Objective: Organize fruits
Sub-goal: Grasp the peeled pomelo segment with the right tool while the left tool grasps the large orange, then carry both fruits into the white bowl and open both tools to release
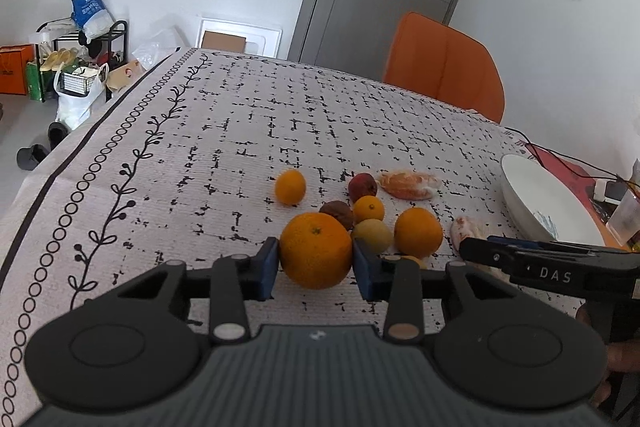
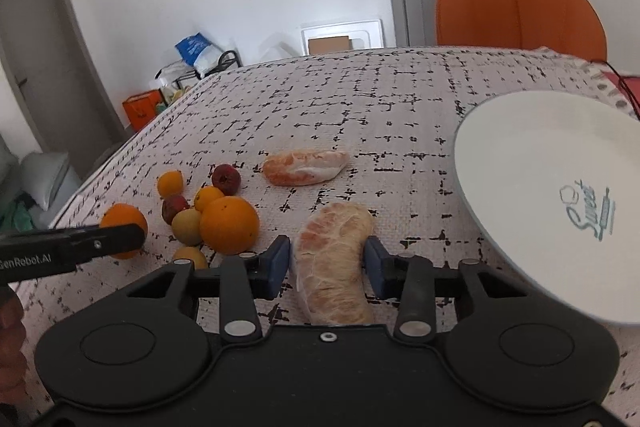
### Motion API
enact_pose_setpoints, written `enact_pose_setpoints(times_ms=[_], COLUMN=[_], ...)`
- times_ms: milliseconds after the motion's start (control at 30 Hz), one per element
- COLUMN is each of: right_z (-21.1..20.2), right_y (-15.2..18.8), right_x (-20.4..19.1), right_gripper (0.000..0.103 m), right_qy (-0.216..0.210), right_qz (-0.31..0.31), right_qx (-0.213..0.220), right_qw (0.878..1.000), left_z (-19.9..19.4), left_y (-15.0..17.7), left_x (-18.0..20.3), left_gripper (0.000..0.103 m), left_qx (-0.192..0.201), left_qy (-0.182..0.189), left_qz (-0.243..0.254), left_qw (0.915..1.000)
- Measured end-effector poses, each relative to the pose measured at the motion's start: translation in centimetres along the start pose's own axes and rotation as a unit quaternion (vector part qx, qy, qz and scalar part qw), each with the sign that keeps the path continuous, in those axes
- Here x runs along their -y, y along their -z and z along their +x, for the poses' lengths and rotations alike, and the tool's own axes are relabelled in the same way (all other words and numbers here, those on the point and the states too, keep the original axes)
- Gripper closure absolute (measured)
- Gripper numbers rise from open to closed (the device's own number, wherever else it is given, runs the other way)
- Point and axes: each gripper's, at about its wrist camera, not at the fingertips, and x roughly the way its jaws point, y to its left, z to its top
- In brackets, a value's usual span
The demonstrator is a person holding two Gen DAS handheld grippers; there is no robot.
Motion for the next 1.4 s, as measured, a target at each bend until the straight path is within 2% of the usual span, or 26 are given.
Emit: enact_pose_setpoints(times_ms=[100,300,567,967,1400], right_z=[-0.5,-3.0,-4.9,-6.9,-7.7], right_y=[-0.2,-0.8,-1.4,-1.4,-0.8], right_x=[0.4,0.5,1.9,5.2,9.3], right_gripper=[0.066,0.067,0.067,0.067,0.067], right_qy=[-0.016,-0.022,-0.021,0.002,0.043], right_qz=[0.012,0.012,0.021,0.044,0.07], right_qx=[0.002,0.043,0.071,0.102,0.111], right_qw=[1.0,0.999,0.997,0.994,0.99], left_z=[-0.2,-0.5,-0.2,1.1,2.9], left_y=[-0.1,-0.5,-1.3,-2.3,-3.0], left_x=[0.3,1.2,3.4,7.1,11.0], left_gripper=[0.065,0.065,0.065,0.065,0.065], left_qx=[0.004,0.013,0.02,0.021,0.025], left_qy=[0.004,0.013,0.029,0.054,0.083], left_qz=[0.002,0.014,0.037,0.074,0.104], left_qw=[1.0,0.9997,0.9987,0.9955,0.9908])
